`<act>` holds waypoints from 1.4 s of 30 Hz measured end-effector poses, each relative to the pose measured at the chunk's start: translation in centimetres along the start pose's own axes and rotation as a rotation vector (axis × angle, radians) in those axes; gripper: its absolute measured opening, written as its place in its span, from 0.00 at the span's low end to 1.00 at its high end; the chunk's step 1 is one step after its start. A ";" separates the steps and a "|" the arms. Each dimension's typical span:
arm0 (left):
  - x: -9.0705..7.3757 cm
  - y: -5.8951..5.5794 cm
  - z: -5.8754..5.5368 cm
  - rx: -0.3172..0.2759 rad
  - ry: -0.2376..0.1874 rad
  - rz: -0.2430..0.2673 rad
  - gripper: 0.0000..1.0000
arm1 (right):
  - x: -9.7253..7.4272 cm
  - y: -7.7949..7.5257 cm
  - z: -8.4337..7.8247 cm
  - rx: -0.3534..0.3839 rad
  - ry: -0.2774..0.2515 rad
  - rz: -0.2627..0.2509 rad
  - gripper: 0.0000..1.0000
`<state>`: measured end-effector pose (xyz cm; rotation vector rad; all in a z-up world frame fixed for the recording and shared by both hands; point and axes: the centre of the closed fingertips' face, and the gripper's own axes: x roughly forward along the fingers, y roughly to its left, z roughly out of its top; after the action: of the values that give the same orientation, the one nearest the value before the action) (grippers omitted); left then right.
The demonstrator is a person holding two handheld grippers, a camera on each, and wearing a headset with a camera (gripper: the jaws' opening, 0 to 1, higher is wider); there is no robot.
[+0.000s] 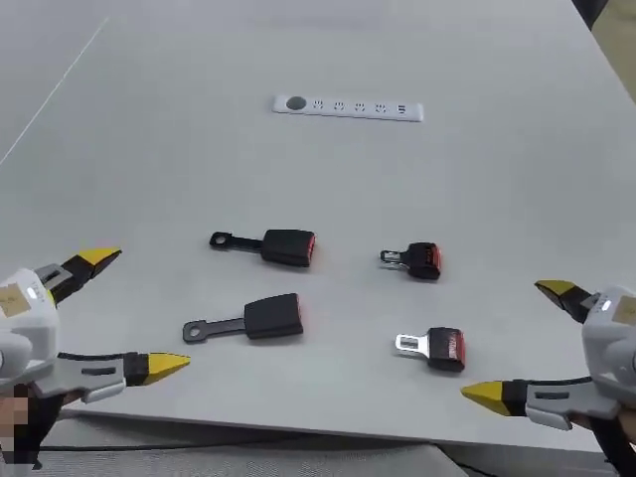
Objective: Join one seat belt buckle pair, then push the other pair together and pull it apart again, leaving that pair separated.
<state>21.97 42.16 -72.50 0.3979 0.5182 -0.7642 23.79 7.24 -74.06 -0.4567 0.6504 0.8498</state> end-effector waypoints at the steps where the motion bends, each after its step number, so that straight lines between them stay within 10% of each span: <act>1: -0.1 0.1 -0.4 0.010 0.007 0.011 0.94 | 0.0 0.0 0.0 0.000 -0.001 0.001 0.99; 5: -0.7 2.4 0.5 -0.065 -0.057 0.072 0.92 | 0.0 0.1 0.3 -0.009 -0.005 0.006 0.99; 12: -0.6 2.4 0.0 -0.076 -0.044 0.074 0.98 | -0.7 -0.4 -0.3 -0.055 0.010 -0.003 0.99; 28: -0.1 1.3 -1.6 -0.025 0.069 0.030 1.00 | -1.2 -0.2 -0.4 -0.045 0.036 0.014 0.93; 42: 1.1 1.6 -0.8 0.065 0.162 -0.030 0.96 | -0.5 0.0 0.2 -0.073 0.046 0.032 0.89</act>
<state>23.59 43.05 -73.57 0.5160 0.6536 -0.7831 23.58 7.07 -73.56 -0.5339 0.6727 0.8978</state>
